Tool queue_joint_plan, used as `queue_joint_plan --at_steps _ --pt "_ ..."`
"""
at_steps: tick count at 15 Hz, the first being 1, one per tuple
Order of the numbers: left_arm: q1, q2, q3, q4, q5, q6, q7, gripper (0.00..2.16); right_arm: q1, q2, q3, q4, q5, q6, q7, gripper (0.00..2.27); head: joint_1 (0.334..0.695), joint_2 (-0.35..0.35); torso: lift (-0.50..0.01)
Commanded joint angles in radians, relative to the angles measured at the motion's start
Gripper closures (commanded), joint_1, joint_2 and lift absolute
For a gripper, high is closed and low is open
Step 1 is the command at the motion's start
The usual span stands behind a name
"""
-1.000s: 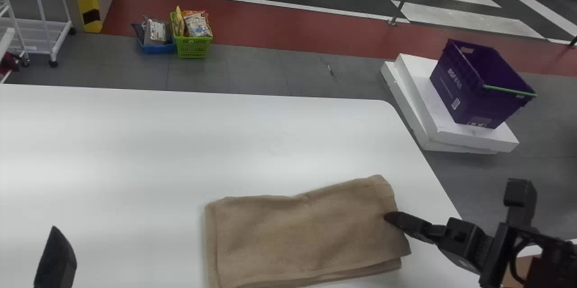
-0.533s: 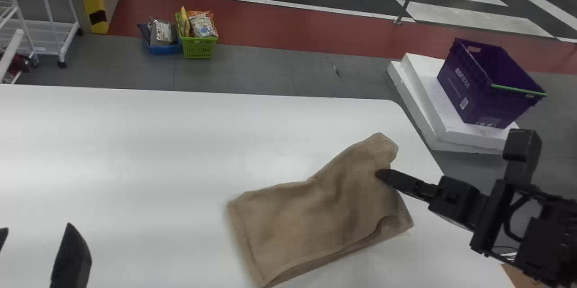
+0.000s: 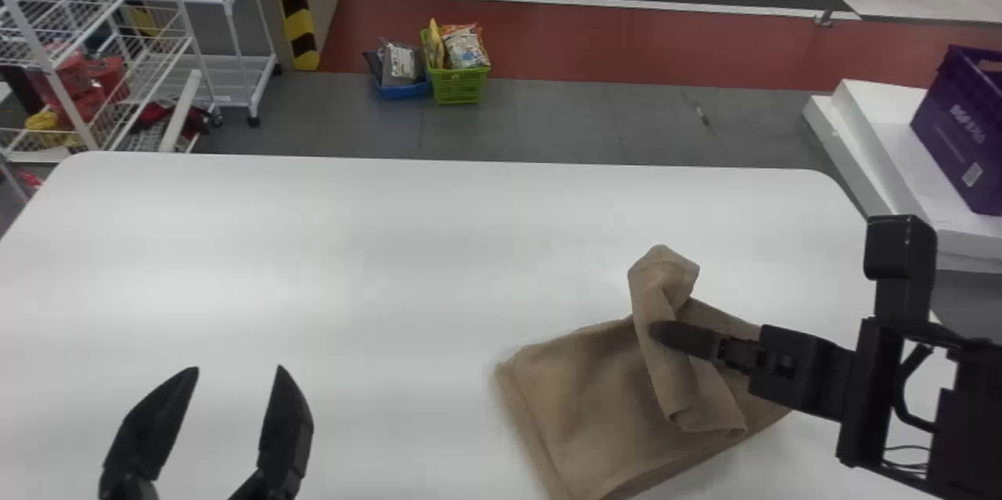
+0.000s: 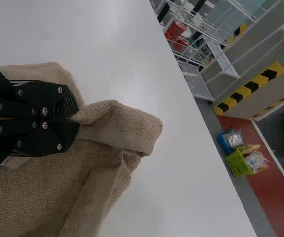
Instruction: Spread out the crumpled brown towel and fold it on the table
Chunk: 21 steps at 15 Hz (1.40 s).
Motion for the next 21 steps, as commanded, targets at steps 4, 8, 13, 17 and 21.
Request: queue_joint_plan --at_steps 4,8,13,17,21 --pt "-0.01 -0.004 -0.003 0.006 -0.002 0.008 0.0 0.41 0.079 0.013 0.178 -0.047 0.066 0.005 -0.027 1.77 0.695 0.055 -0.127" --pt "-0.025 -0.007 -0.009 0.018 -0.002 0.021 0.0 0.41 0.18 0.012 0.327 -0.179 0.212 0.005 -0.027 0.0 0.695 0.113 -0.127" --pt "-0.029 -0.008 -0.012 0.02 0.0 0.024 -0.006 0.41 0.329 -0.076 0.545 -0.351 0.578 0.005 0.004 0.06 0.695 0.155 -0.127" --pt "-0.033 -0.016 -0.003 0.037 0.004 0.021 -0.006 0.41 0.482 -0.073 0.502 -0.414 0.739 0.005 0.257 0.06 0.695 0.132 -0.127" --pt "-0.033 -0.019 -0.005 0.047 0.004 0.018 -0.008 0.41 0.501 0.029 0.273 -0.373 0.621 -0.184 0.433 0.07 0.695 0.133 -0.127"
